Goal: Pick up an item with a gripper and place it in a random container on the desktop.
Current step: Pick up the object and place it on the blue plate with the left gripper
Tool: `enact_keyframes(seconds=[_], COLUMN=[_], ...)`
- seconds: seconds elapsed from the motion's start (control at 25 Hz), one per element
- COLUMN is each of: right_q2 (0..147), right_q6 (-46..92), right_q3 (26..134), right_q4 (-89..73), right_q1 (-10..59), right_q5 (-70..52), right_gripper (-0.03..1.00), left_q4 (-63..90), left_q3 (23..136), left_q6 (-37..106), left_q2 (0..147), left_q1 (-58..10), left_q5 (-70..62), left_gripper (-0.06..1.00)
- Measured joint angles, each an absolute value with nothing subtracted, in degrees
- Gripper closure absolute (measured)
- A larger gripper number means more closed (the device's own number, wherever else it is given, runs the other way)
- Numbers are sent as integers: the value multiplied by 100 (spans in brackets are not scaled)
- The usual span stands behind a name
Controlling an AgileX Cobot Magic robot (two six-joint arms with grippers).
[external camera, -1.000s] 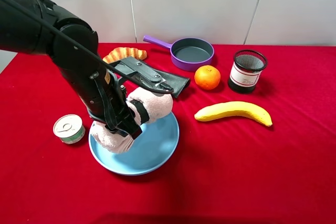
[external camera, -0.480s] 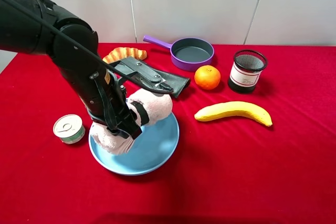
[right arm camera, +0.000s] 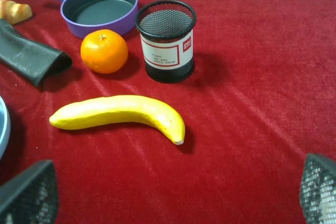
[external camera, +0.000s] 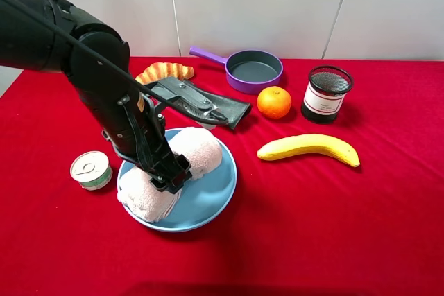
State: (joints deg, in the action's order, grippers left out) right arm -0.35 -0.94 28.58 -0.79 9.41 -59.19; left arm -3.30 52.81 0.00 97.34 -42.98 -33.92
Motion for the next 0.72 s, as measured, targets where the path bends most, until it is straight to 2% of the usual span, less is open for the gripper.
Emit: enact_keyframes(seconds=[0.52, 0.72], right_q2=[-35, -35], right_q6=[-94, -94], right_q3=[2858, 2858], right_q4=[-79, -79], right_q1=[941, 941], right_q5=[-5919, -5919], right_gripper=[28, 28], left_q4=[-330, -330], left_q3=[5281, 5281], left_q6=[-55, -55], left_q2=[9734, 9734], left_q1=[-4298, -4298], left_q5=[-3434, -3497], left_gripper=[-1, -4])
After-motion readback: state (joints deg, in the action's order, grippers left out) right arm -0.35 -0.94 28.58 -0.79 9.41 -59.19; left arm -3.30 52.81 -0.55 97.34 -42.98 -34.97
